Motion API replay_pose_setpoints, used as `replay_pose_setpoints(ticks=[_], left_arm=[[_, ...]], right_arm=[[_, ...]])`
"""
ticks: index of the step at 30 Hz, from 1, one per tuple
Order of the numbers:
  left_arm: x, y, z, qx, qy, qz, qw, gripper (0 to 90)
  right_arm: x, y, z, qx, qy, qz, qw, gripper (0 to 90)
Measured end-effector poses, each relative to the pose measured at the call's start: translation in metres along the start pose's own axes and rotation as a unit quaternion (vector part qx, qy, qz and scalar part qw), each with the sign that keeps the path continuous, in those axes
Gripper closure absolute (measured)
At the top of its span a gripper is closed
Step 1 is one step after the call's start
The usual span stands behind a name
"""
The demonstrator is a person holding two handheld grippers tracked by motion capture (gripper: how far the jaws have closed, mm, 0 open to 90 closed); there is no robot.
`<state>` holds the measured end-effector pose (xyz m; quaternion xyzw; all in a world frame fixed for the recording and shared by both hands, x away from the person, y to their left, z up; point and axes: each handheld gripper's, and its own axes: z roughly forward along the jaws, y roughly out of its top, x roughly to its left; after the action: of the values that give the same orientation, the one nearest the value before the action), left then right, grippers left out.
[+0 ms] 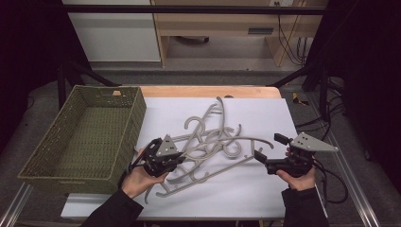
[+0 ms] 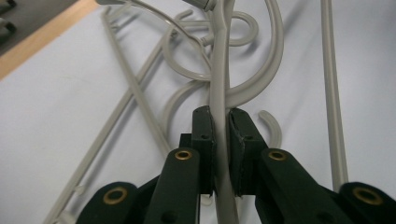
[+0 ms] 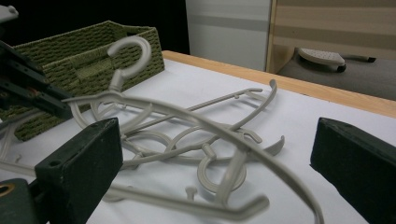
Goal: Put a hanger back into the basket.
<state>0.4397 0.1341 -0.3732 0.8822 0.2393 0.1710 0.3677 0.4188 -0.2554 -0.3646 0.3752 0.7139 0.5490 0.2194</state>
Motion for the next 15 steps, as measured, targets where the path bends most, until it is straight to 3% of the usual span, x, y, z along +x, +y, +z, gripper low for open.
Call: replay_pose_setpoints(ticks=[8, 15], left_arm=[[0.019, -0.004, -0.032, -0.02, 0.05, -0.033, 0.998, 81.7], [0.035, -0.009, -0.056, -0.017, 0.077, -0.039, 0.9961, 81.7]], right_arm=[[-0.001, 0.0, -0.002, -0.004, -0.002, 0.003, 1.0, 2.4], [-0.002, 0.0, -0.002, -0.002, -0.003, 0.003, 1.0, 2.3]])
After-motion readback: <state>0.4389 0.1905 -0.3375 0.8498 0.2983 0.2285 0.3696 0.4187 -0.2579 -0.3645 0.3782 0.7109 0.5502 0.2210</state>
